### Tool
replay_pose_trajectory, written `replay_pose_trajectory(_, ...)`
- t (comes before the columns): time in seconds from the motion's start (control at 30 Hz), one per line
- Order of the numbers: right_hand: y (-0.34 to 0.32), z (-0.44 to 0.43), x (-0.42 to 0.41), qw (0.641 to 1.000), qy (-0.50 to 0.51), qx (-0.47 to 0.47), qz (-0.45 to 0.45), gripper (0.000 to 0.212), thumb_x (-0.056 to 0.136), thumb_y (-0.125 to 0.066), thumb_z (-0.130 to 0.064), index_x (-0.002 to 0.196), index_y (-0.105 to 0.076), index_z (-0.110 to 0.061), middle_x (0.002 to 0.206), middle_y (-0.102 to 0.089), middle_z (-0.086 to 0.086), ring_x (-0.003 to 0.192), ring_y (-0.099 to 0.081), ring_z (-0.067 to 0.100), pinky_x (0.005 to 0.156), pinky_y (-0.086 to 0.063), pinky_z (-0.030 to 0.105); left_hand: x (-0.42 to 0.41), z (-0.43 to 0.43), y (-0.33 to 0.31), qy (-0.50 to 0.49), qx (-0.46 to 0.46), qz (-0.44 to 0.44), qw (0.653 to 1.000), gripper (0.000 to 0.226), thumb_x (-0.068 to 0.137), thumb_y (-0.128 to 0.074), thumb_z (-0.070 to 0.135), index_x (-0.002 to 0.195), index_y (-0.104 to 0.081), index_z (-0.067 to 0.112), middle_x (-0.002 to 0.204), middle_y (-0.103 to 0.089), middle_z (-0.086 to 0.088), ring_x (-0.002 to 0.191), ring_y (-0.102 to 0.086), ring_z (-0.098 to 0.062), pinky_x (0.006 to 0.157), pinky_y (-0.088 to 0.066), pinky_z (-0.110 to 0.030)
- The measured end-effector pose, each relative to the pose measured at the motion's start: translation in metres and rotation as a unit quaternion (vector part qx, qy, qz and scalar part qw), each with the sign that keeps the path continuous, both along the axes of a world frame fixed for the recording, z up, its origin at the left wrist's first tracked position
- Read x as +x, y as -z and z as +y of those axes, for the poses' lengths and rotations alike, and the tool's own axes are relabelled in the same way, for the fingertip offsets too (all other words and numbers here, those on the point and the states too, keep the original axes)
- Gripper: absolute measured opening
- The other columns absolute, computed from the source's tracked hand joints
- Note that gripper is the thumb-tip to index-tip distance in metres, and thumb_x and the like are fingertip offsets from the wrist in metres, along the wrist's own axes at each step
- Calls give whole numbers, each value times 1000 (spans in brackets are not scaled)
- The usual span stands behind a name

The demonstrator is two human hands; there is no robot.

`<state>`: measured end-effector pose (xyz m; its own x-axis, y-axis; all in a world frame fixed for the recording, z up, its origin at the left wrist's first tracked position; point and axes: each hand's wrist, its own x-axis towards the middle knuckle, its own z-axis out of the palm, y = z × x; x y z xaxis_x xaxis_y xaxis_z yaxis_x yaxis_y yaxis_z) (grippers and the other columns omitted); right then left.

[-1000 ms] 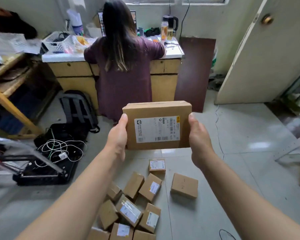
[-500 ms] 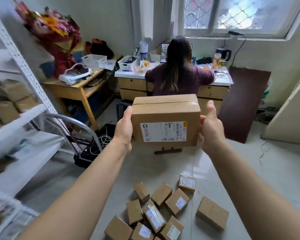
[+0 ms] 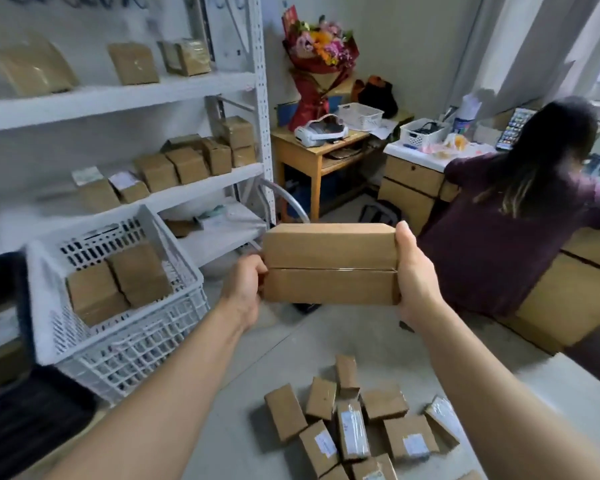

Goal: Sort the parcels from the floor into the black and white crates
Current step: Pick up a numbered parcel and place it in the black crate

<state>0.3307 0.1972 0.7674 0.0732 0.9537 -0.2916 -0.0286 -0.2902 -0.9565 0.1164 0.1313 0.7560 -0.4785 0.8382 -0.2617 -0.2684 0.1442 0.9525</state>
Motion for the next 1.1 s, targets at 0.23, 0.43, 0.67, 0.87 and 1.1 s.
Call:
replay_pose_trajectory(0.23,-7,-19,-119,990,-135,-12,42,74,56,-51,-85,108,-60,-35,108,-66,1,99,-64,25,91,-50,51,-94,-66,-8,-109,27,-20,993,38,91,-46,54,83,-72,27,72,-73,9,70,-66,-10,55,-47,-26)
replay_pose_trajectory(0.43,-7,-48,-238,969,-239,30,61,61,62,-53,-72,111,-60,-36,117,-61,2,108,-57,26,97,-45,55,-186,-127,-22,-231,63,-35,970,34,91,-45,26,58,-48,20,46,-55,8,37,-52,-5,37,-36,-11)
replay_pose_trajectory(0.67,3,-100,-391,945,-314,53,74,37,73,-53,-52,103,-63,-32,110,-62,-1,103,-55,22,83,-45,37,-309,-205,-23,-310,66,-31,948,25,88,-41,13,65,-50,17,52,-59,6,45,-54,-6,44,-38,-15)
replay_pose_trajectory(0.87,19,-145,-507,908,-408,65,66,44,85,-48,-35,126,-58,-24,119,-64,2,103,-59,20,75,-46,33,-397,-273,-12,-373,35,-46,926,23,85,-39,10,79,-61,15,81,-64,-3,75,-56,-19,67,-42,-32)
replay_pose_trajectory(1.1,39,-169,-603,845,-532,40,37,33,93,-47,-20,123,-62,-23,116,-67,3,110,-61,27,97,-48,47,-464,-321,31,-440,-22,-102,892,16,89,-55,35,97,-64,24,99,-70,-3,99,-63,-24,90,-51,-46)
